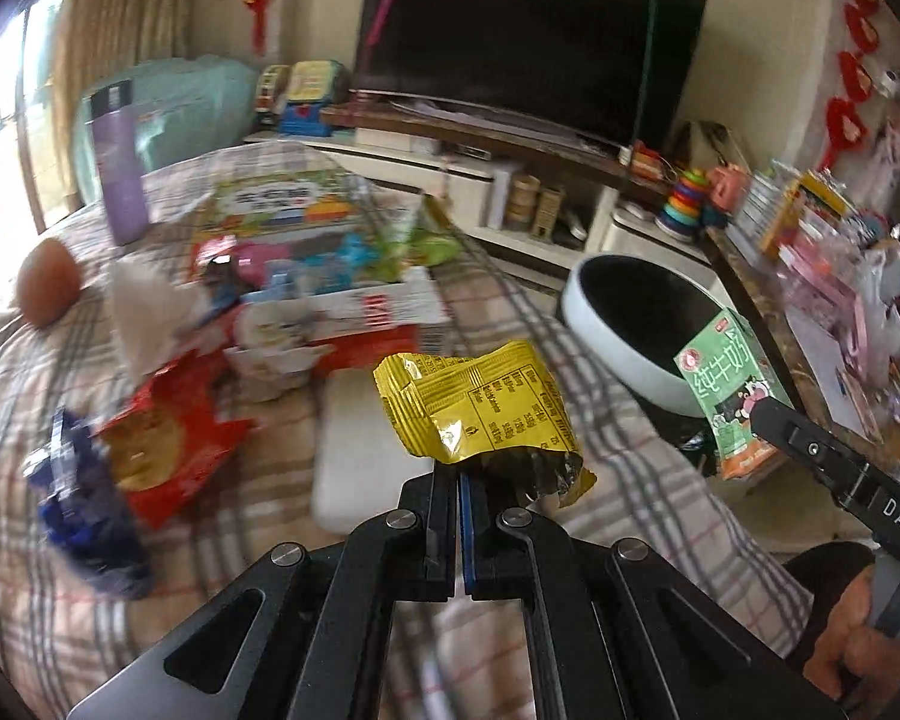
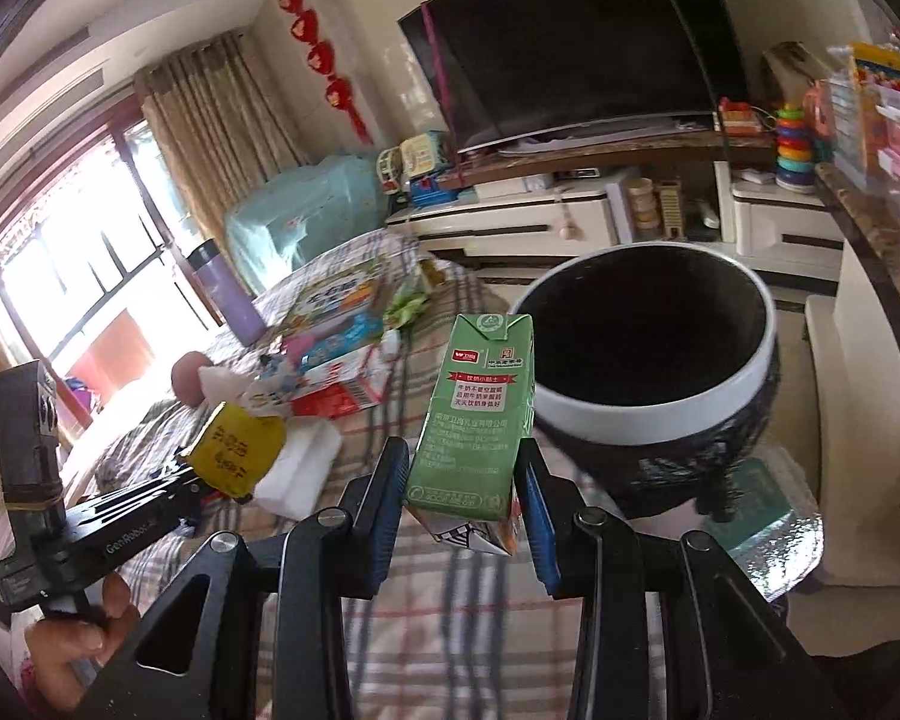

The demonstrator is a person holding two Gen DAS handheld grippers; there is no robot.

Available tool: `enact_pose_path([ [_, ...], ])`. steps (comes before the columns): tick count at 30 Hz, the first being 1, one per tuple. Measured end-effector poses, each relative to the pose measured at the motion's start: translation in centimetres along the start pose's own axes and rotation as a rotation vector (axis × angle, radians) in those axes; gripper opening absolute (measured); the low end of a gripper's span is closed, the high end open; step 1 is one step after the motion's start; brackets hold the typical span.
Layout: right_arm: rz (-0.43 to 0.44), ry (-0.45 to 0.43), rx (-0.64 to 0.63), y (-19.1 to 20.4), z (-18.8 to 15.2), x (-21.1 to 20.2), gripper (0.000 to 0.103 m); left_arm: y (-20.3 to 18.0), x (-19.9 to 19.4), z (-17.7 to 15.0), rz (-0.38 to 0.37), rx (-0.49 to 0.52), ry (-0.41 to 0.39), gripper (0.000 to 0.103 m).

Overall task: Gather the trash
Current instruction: 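Carry the green carton and yellow wrapper over the black-and-white bin with both grippers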

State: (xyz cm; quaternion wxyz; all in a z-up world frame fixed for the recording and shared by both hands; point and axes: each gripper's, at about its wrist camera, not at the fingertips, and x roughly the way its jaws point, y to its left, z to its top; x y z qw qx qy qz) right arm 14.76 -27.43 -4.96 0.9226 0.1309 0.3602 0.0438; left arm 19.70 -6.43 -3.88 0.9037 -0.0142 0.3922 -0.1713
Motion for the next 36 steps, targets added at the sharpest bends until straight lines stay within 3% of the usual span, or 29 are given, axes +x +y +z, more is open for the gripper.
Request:
enact_pose_path([
  [24, -0.085, -0.014, 0.058, -7.0, 4.5, 1.7, 0.035, -5.3, 9.9, 8.4, -0.095, 0.113, 0.070, 0.000],
  [36, -0.118, 0.020, 0.084, -9.9, 6.7, 3.8, 0.035, -7.9, 14.6, 11.3, -0.103, 0.148, 0.111, 0.000],
])
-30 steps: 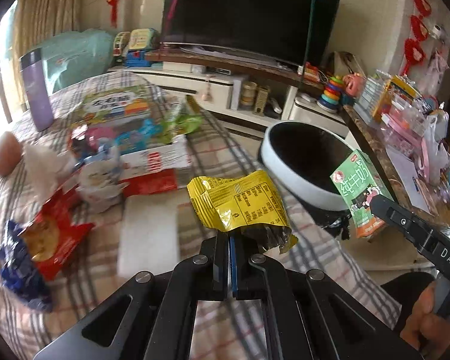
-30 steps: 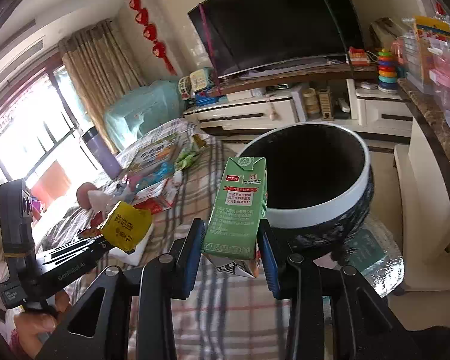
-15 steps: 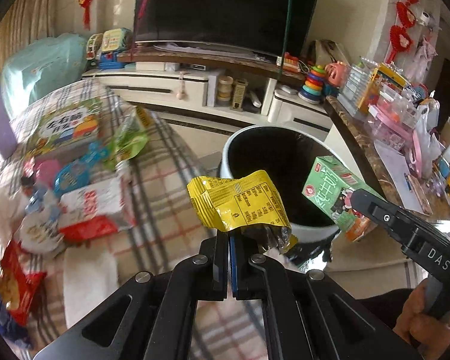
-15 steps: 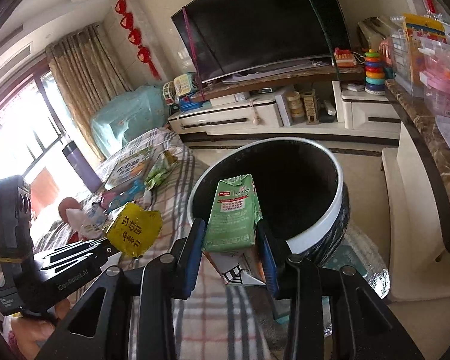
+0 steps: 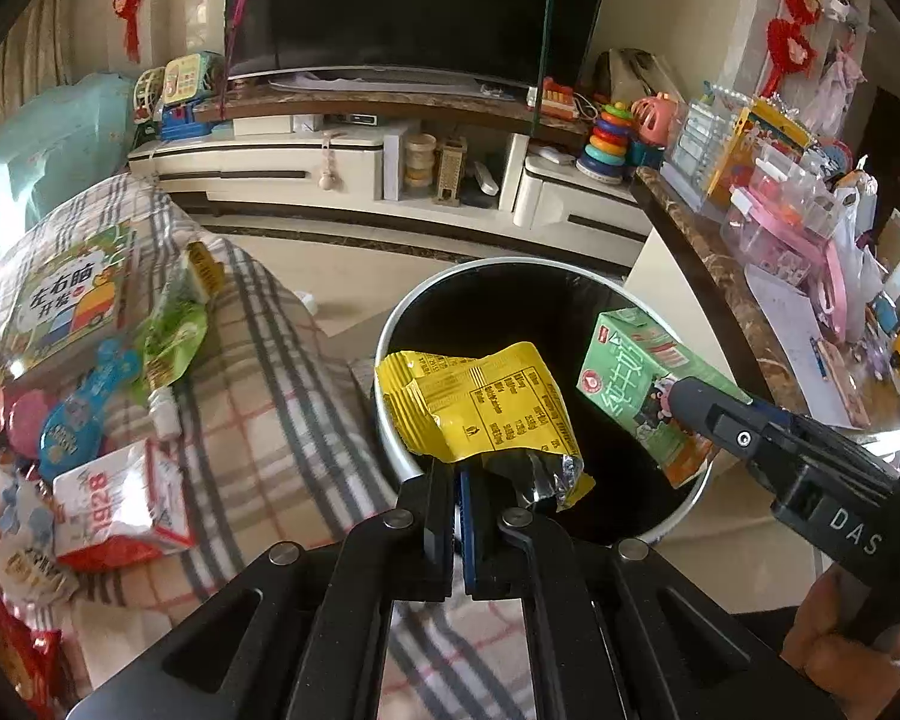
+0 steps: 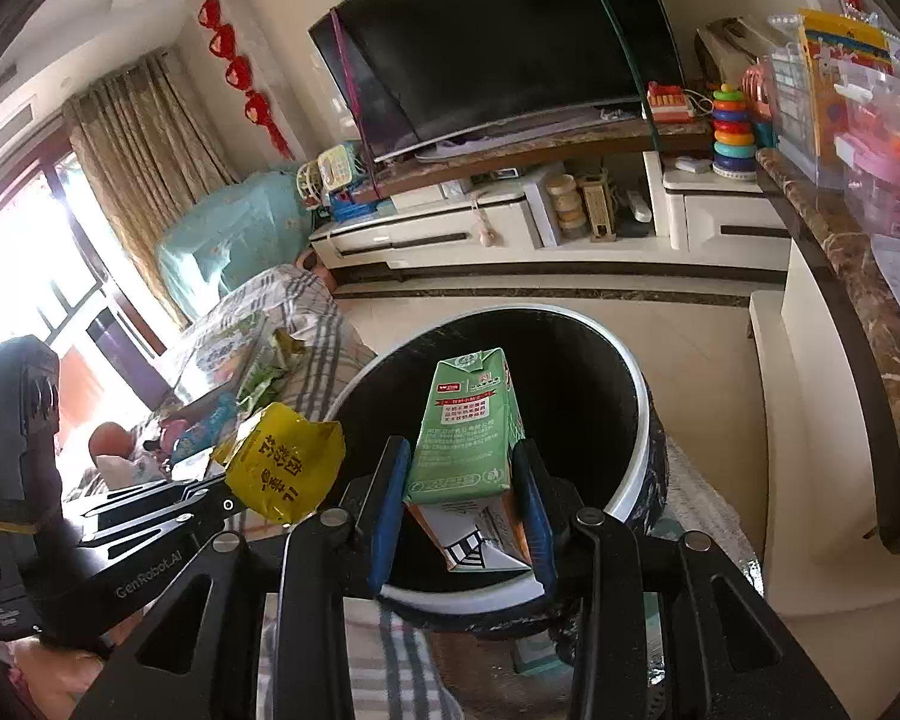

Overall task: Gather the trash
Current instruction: 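Carry the green carton and yellow wrapper over the black-and-white bin with both grippers, then open the right gripper dropping the carton while the left drops the wrapper into the bin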

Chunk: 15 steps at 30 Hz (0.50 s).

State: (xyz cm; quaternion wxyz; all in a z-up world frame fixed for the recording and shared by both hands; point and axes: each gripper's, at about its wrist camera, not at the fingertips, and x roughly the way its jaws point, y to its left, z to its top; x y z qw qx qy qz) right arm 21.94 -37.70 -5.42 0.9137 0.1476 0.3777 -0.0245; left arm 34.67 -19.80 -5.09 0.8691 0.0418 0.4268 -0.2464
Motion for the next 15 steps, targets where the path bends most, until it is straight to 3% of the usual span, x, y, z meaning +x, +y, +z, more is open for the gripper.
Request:
enact_pose_path([
  [7, -0.013, 0.024, 0.017, -1.0, 0.5, 1.2, 0.036, -0.6, 2.2, 1.1, -0.001, 0.004, 0.020, 0.005],
  [9, -0.020, 0.025, 0.022, -1.3, 0.7, 1.5, 0.036, -0.7, 2.6, 1.2, 0.001, 0.000, 0.029, 0.029],
  [11, -0.020, 0.034, 0.033, -1.6, 0.8, 1.8, 0.039, -0.6, 2.5, 1.2, 0.014, -0.008, 0.014, 0.045],
  [15, -0.015, 0.042, 0.079, -2.5, 0.6, 1.8, 0.043, -0.3, 1.9, 0.1, 0.021, -0.021, 0.007, 0.047],
])
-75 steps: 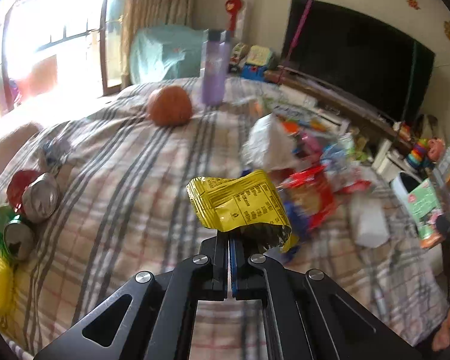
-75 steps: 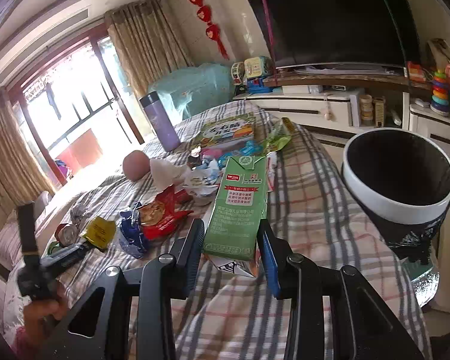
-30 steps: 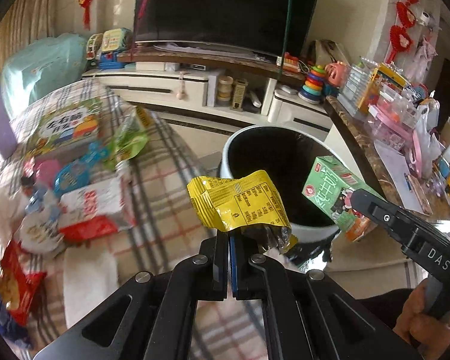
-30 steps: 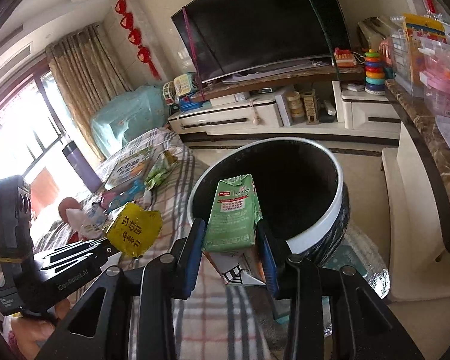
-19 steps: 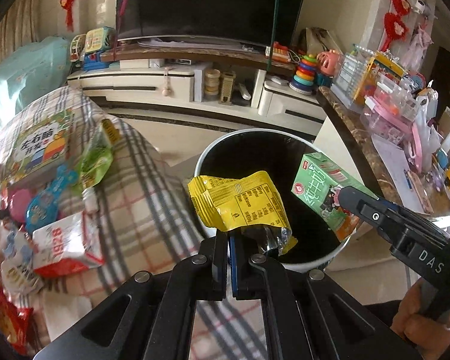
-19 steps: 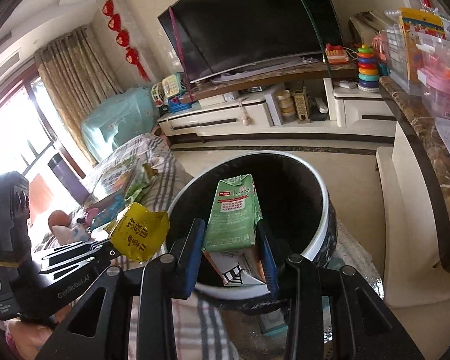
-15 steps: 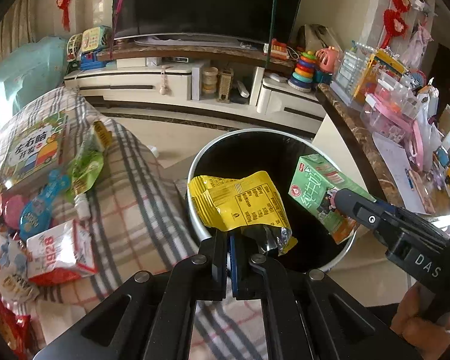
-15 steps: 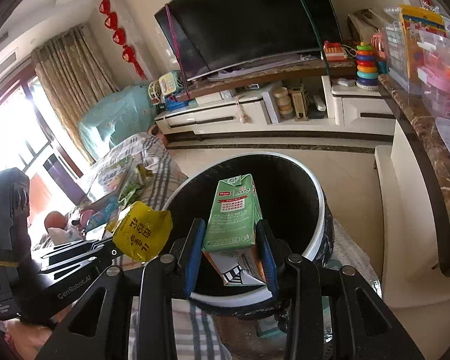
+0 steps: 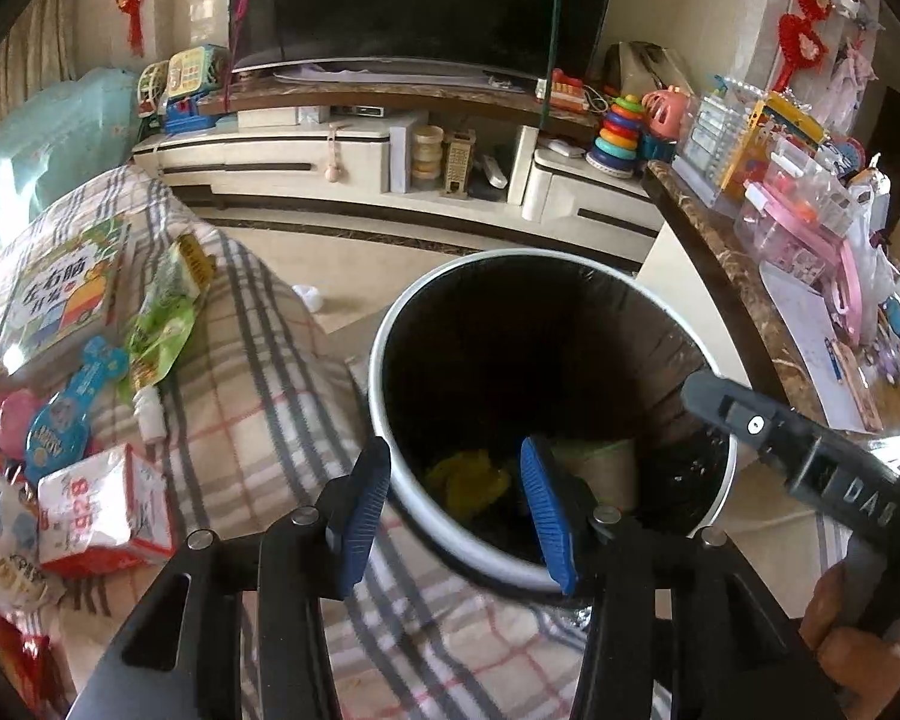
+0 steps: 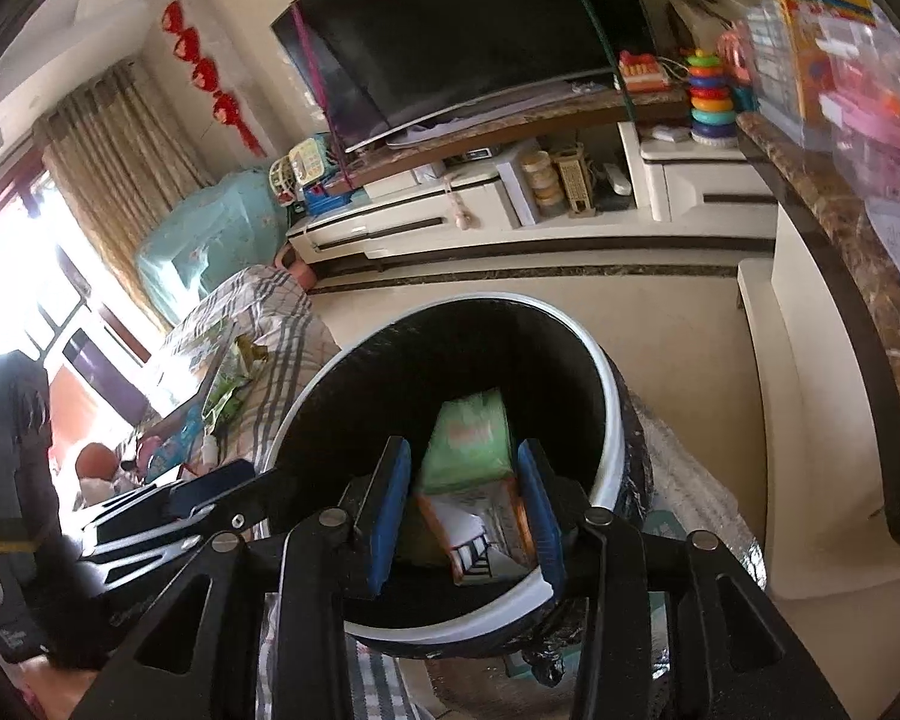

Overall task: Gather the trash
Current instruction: 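Open the right gripper dropping the carton while the left drops the wrapper into the bin, then move both grippers back from the bin toward the table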

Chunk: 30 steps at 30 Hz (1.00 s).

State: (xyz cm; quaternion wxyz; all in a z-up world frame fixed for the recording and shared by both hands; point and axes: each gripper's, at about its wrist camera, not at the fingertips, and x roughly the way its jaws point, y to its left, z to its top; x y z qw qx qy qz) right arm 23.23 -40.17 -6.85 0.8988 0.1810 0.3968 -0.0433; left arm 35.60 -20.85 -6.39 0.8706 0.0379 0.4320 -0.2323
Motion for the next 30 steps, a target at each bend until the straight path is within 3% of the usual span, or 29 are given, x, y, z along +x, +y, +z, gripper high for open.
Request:
enact_pose_path([
  [4, 0.013, -0.010, 0.019, -0.2, -0.1, -0.6, 0.057, 0.7, -1.6, -1.6, 0.008, -0.023, -0.024, 0.055],
  [8, 0.035, -0.037, 0.001, 0.9, -0.6, -1.8, 0.085, 1.3, -3.6, -3.7, 0.021, -0.049, -0.051, 0.061],
  [15, 0.058, -0.060, -0.028, 3.3, -2.5, -3.2, 0.094, 2.5, -7.3, -7.5, 0.040, -0.108, -0.087, 0.062],
  [30, 0.126, 0.006, -0.108, 8.7, -8.2, -3.4, 0.094, 6.1, -13.3, -14.4, 0.119, -0.228, -0.111, 0.062],
])
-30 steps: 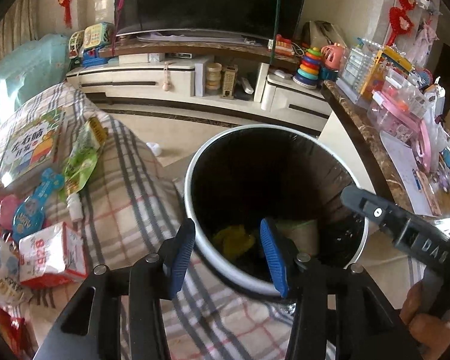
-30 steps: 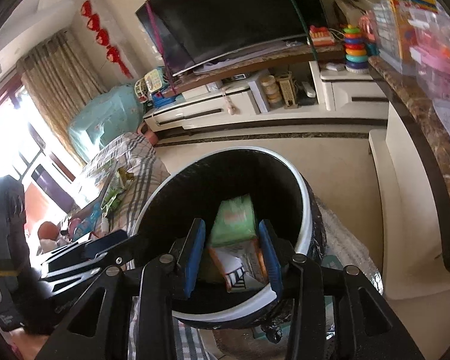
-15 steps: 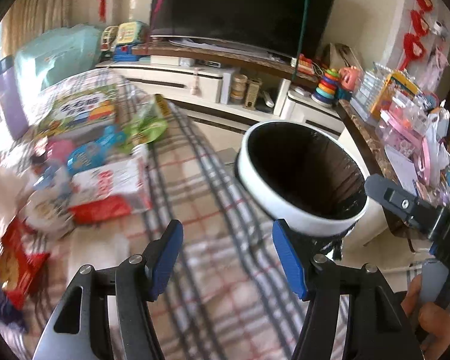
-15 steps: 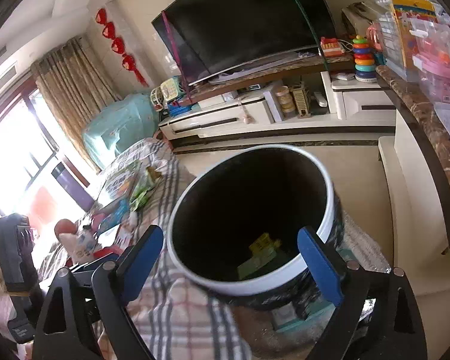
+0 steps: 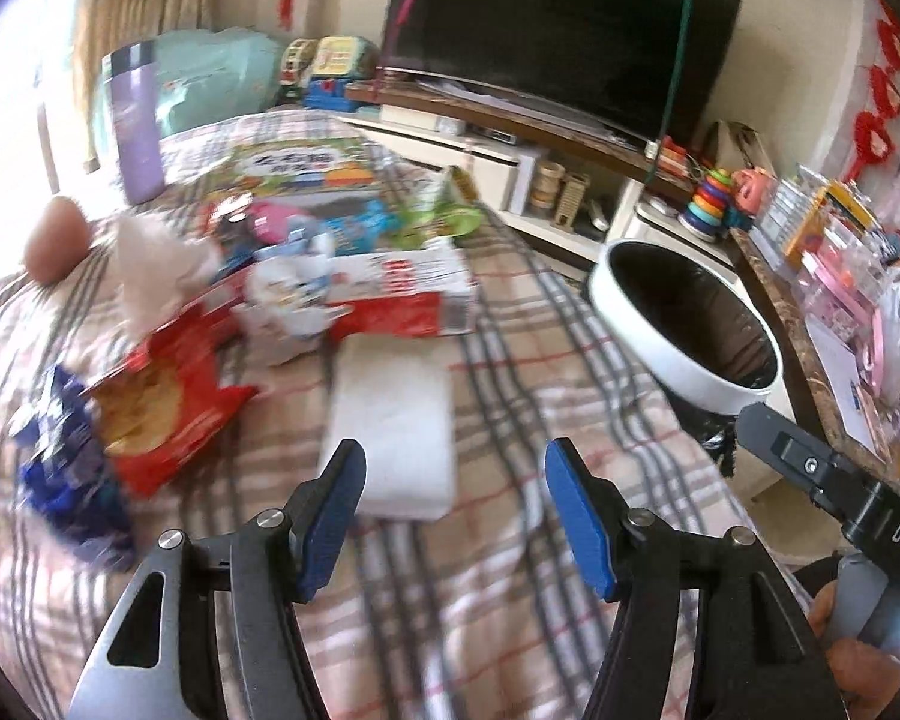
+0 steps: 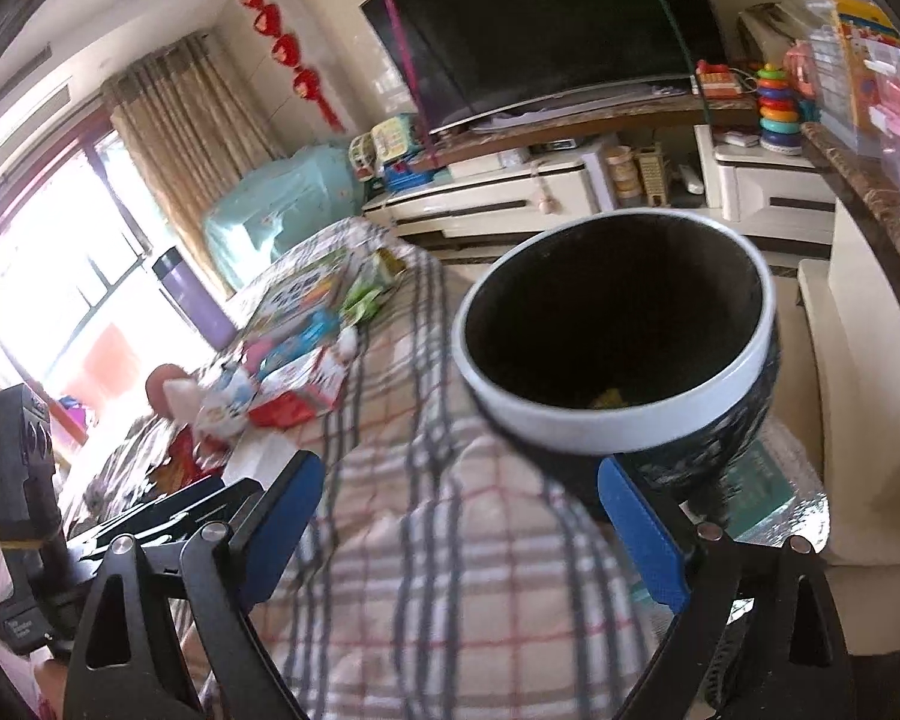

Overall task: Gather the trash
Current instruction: 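Move both grippers back from the bin toward the table, then grasp the blue plastic bag with the left gripper while the right grasps the white foam block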

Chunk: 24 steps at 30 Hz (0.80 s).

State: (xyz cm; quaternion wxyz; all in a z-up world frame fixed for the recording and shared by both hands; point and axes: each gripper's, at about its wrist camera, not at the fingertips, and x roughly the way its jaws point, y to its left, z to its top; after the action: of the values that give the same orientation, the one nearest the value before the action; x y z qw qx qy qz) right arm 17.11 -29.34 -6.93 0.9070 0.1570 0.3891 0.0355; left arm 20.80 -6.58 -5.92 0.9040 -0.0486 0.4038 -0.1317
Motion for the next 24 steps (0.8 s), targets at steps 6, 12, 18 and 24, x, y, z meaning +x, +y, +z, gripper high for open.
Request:
enact_pose_path([
  [6, 0.032, 0.041, -0.040, 3.0, -1.7, 1.0, 0.094, 1.8, -2.6, -1.6, 0.047, -0.030, -0.025, 0.062],
  [12, 0.069, 0.082, -0.072, 5.4, -2.7, 2.0, 0.094, 4.1, -4.4, -2.8, 0.076, -0.070, -0.031, 0.062],
  [18, 0.102, 0.110, -0.100, 7.5, -3.6, 2.8, 0.094, 6.5, -5.8, -3.4, 0.097, -0.117, -0.033, 0.062],
  [24, 0.121, 0.127, -0.132, 9.2, -4.1, 3.3, 0.094, 8.1, -6.5, -4.0, 0.109, -0.149, -0.041, 0.062],
])
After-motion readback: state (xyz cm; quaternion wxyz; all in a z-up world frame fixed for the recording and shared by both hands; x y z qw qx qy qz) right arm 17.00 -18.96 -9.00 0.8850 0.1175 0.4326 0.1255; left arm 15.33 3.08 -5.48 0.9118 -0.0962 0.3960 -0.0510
